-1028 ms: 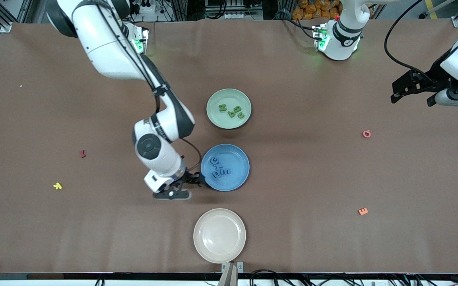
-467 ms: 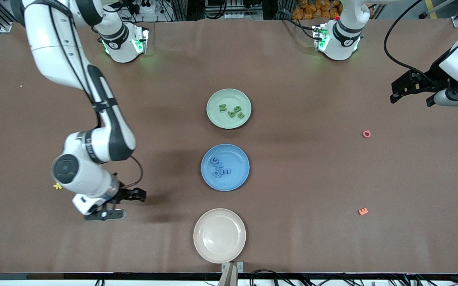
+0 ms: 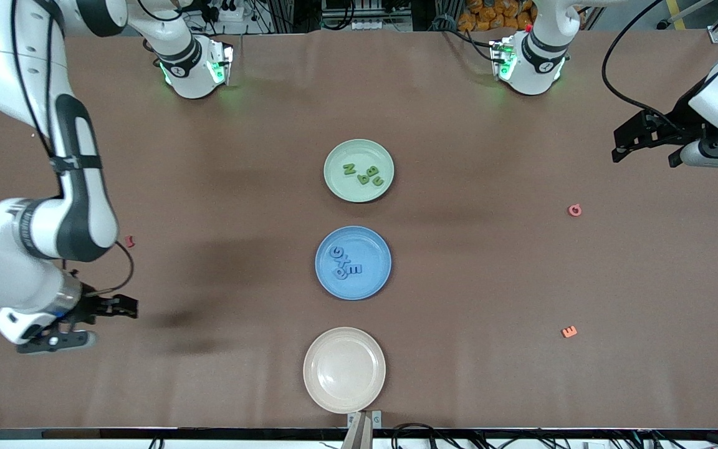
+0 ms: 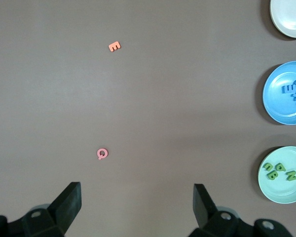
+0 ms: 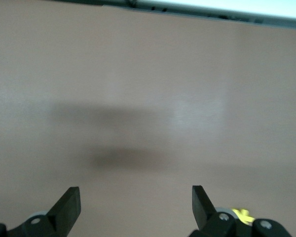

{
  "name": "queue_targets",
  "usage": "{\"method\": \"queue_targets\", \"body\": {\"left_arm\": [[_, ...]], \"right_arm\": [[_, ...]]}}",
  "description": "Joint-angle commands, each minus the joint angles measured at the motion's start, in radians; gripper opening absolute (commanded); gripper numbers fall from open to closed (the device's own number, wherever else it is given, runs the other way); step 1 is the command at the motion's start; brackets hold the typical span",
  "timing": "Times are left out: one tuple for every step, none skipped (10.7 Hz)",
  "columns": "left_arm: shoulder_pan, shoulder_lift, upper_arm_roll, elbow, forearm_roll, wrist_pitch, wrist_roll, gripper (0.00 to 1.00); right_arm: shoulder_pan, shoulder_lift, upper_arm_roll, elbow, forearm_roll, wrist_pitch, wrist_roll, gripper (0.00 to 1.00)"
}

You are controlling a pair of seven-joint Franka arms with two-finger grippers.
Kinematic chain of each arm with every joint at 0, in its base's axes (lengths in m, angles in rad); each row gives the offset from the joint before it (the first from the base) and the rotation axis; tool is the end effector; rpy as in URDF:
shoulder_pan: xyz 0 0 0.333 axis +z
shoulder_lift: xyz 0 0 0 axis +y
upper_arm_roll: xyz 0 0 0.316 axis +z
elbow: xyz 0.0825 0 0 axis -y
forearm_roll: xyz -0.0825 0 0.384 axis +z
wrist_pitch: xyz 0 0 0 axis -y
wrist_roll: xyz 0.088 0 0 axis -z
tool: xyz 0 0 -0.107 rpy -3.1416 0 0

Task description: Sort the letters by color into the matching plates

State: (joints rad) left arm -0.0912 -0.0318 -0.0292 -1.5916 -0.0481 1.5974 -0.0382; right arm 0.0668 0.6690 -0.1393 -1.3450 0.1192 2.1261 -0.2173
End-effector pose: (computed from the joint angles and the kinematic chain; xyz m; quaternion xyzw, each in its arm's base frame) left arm 0.5428 -0.0710 0.6347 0.9987 -0.0409 0.0169 0.0250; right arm 0.7421 -0.0253 0.3464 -0.9963 -0.0612 -0.0602 0.0016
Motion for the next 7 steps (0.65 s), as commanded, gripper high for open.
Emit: {"method": "queue_targets", "body": {"left_arm": [[0.002,0.003,0.0,0.015,0.002,-0.016,0.024,1.0],[0.002,0.003,-0.001,0.015,0.002,-0.016,0.024,1.0],[0.001,0.003,0.0,0.015,0.002,-0.016,0.024,1.0],[0.001,0.003,0.0,0.015,0.002,-0.016,0.024,1.0],[0.001,0.003,0.0,0.015,0.002,-0.016,0.024,1.0],[0.001,0.003,0.0,0.015,0.005,-0.016,0.024,1.0],[-0.004,0.004,0.0,0.019,0.008,-0.016,0.024,1.0]], "right_arm": [[-0.035,-0.135,-0.011,-0.026,-0.004,-0.139,-0.033,1.0],[-0.036,-0.181,-0.019,-0.025,-0.004,-0.217,-0.033,1.0],[-0.039,-0.231,-0.02,-0.026,-0.004,-0.295,-0.033,1.0],[-0.044,-0.282,-0.02,-0.026,-0.004,-0.366,-0.033,1.0],[-0.044,-0.334,-0.02,-0.025,-0.006,-0.439,-0.03,1.0],[-0.042,-0.383,-0.019,-0.023,-0.006,-0.496,-0.025,1.0],[-0.042,-0.423,-0.017,-0.022,-0.006,-0.54,-0.021,1.0]]}}
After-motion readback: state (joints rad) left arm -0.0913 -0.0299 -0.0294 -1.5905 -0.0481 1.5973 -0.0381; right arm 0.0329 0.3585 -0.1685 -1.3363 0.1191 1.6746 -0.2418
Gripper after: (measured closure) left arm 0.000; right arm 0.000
